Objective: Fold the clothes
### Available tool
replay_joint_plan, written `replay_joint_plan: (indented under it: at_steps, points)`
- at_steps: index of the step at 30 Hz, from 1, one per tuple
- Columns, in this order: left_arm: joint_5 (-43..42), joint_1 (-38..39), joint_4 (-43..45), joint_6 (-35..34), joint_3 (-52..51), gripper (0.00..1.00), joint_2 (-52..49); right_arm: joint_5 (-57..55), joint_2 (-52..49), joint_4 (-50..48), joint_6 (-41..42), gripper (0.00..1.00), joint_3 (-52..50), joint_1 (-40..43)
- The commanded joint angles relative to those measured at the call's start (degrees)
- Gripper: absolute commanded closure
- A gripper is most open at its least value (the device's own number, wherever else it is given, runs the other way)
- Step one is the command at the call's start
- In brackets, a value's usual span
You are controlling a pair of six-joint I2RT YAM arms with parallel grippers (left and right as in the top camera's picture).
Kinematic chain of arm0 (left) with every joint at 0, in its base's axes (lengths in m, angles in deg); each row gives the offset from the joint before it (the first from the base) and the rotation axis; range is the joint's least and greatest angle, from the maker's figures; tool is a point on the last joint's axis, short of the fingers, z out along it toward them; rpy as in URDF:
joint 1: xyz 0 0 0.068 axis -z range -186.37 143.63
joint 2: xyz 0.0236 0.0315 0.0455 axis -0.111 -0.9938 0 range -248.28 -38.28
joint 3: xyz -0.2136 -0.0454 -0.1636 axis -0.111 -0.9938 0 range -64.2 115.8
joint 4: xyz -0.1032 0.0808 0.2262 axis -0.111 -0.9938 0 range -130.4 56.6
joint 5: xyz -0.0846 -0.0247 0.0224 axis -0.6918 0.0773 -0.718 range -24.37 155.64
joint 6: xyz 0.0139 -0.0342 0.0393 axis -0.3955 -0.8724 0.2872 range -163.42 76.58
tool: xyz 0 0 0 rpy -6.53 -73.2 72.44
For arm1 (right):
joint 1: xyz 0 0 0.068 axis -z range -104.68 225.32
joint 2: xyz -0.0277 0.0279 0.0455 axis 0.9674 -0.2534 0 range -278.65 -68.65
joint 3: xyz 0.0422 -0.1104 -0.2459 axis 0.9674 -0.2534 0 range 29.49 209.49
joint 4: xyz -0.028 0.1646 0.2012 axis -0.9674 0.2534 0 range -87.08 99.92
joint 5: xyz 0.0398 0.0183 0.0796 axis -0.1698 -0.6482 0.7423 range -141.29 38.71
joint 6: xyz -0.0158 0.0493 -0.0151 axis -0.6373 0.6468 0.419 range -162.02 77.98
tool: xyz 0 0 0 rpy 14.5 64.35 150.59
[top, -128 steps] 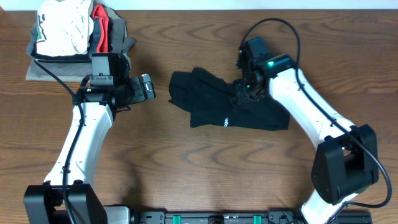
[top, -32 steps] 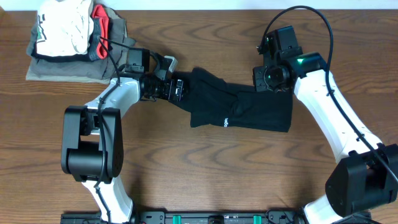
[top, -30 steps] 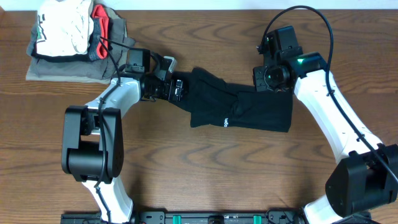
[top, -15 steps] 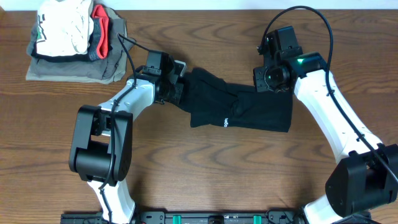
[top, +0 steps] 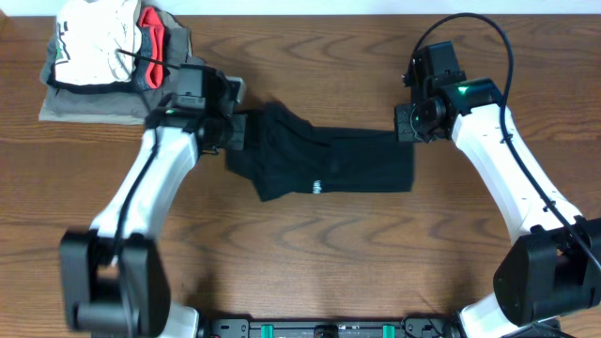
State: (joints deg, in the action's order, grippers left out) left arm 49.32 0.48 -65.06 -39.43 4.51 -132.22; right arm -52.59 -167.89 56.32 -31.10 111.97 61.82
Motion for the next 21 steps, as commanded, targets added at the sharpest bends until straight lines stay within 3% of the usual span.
replay_joint_plan:
  at_steps: [1,12,21]
  points:
    - [1.99,0.09,-1.31,-2.56,0.96,0.94,3.93,1.88,0.68,-3.19,2.36,0.99,-2.27,0.59]
    - [1.88,2.69,-2.34,-2.80,0.74,0.94,4.17,17.27,-1.62,-23.30,4.57,0.99,-16.94,0.83]
    - [1.84,4.57,0.70,-3.41,0.87,0.94,4.33,16.17,-2.40,-24.33,6.12,0.99,-22.73,0.96]
